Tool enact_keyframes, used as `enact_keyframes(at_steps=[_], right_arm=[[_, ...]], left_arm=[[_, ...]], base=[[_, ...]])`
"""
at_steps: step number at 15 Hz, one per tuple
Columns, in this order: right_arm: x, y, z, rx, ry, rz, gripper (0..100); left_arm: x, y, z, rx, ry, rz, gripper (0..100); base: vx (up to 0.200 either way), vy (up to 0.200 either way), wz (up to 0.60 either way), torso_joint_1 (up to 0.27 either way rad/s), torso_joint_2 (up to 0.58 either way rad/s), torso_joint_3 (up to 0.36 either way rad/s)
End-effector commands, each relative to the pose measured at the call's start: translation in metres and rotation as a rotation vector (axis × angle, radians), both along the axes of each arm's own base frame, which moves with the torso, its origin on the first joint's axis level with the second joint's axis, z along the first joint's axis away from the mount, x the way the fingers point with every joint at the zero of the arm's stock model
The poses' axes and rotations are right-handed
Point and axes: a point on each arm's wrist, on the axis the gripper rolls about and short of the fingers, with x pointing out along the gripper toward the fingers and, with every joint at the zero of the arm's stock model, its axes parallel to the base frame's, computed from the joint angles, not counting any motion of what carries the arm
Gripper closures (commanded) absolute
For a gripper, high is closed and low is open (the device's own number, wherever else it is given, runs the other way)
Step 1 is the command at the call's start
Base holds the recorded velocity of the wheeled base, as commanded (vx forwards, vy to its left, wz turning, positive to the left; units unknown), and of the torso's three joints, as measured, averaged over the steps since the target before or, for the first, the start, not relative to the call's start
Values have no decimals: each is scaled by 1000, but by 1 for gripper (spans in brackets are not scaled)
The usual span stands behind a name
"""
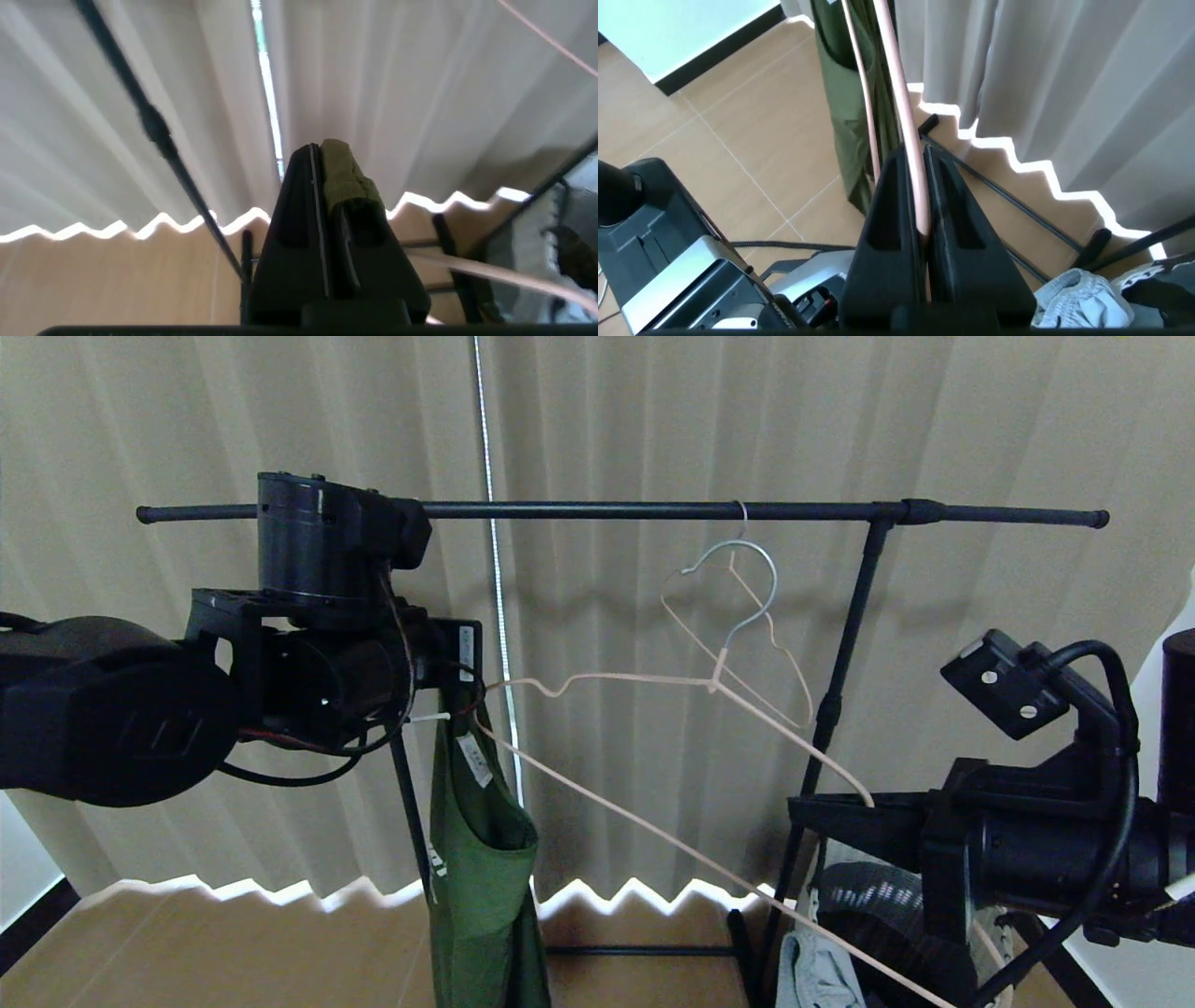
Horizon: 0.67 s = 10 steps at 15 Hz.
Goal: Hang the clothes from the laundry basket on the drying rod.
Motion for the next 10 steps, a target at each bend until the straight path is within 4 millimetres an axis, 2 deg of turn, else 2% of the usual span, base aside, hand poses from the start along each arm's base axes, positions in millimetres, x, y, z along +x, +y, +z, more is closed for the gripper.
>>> enact_keyframes(at_steps=[1, 5, 8, 10], right_arm=[[-6, 0, 2, 6, -6, 18, 100], [-14, 4, 6, 20, -21, 62, 100], [-7, 10, 2, 7, -7, 61, 100], [6, 19, 1, -7, 7, 44, 100]], left_arm=[[10, 6, -4, 12, 7, 42, 100], [12, 4, -9, 26, 17, 62, 100], [10, 3, -8, 27, 17, 57, 100], [7, 5, -5, 50, 5, 77, 100]], base=[[0, 0, 0, 0, 0, 0], [0, 0, 0, 0, 0, 0], [0, 0, 0, 0, 0, 0], [0, 0, 0, 0, 0, 0]])
